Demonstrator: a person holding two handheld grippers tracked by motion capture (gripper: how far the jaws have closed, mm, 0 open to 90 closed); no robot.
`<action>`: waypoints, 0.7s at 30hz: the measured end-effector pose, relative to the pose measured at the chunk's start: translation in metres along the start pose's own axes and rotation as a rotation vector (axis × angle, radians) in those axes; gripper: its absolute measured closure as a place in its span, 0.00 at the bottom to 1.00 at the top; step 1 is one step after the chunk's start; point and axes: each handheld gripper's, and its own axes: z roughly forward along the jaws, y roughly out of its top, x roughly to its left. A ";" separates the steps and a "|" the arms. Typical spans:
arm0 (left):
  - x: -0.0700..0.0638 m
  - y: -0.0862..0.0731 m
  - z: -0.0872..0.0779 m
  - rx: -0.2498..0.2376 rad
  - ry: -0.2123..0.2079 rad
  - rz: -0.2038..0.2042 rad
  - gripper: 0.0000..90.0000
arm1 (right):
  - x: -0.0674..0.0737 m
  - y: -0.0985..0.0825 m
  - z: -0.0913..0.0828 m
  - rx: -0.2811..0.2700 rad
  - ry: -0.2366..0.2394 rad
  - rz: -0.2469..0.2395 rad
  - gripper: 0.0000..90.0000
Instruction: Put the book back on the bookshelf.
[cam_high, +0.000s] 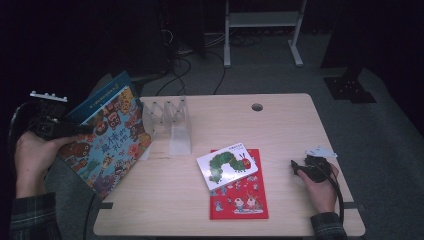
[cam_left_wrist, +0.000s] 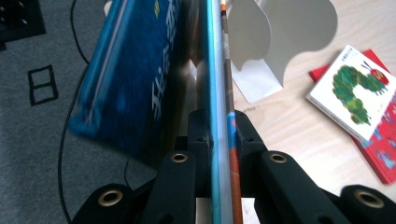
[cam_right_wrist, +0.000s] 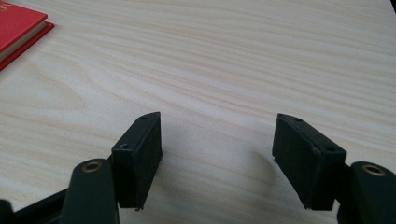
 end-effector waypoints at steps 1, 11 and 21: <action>0.000 0.000 0.000 0.000 0.000 0.000 0.90 | 0.000 0.000 0.000 0.000 0.000 0.000 0.36; -0.003 0.010 0.023 -0.034 0.044 -0.023 0.89 | 0.000 0.000 0.000 -0.001 0.001 -0.004 0.36; -0.007 0.015 0.036 -0.050 0.079 -0.035 0.89 | 0.000 0.000 0.000 -0.002 0.001 -0.011 0.36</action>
